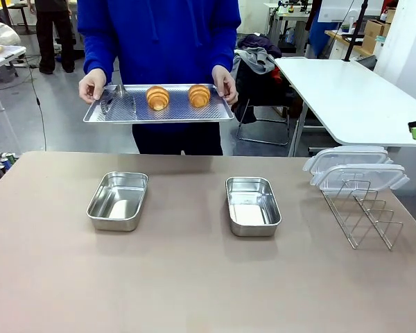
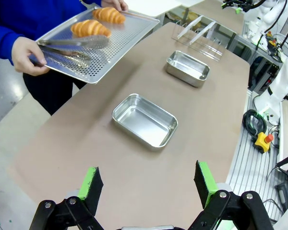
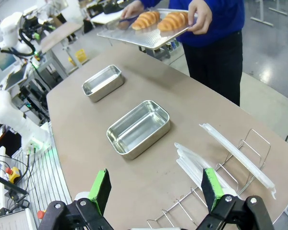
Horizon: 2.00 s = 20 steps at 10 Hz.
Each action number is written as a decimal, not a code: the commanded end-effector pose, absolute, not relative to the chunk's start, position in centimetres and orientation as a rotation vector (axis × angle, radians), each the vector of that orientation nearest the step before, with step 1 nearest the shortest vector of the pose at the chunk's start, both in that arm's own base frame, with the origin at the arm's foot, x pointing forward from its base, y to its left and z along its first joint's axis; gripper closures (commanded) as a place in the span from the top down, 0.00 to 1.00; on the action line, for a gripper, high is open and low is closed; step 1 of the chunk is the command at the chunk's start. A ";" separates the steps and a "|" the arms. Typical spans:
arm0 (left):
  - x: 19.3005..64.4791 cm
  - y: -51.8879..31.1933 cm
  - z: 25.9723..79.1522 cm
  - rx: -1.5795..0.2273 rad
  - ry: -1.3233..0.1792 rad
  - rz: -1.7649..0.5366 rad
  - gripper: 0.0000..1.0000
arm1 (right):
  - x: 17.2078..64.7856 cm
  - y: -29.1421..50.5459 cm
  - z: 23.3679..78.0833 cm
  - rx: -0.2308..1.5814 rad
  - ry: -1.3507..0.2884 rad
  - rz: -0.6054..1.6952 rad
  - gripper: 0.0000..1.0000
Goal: Place the bread in airtight containers.
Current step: Lift both Airtight Container.
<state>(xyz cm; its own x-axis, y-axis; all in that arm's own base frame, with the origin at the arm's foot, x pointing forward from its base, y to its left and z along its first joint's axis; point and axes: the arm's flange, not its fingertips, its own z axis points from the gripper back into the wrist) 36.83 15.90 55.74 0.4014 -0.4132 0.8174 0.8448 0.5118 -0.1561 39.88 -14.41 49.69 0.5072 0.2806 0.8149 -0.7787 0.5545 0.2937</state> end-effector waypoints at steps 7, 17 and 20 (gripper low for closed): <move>44.7 4.4 58.4 -0.418 -0.516 -0.643 1.00 | 44.8 3.5 50.9 0.447 -0.556 0.529 1.00; 49.3 -3.7 52.2 -0.262 -0.269 -0.307 1.00 | 46.6 13.8 44.4 0.168 -0.416 0.244 1.00; 50.4 -6.6 46.2 -0.180 -0.231 -0.277 1.00 | 47.5 18.0 42.2 0.079 -0.252 0.112 1.00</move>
<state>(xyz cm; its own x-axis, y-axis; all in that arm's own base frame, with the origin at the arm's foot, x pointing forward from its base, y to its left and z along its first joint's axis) 50.41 -6.08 46.92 0.9298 -0.2721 0.2477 0.3196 0.9309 -0.1771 46.45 16.15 41.81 0.9378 0.1546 0.3109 -0.1905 0.9777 0.0883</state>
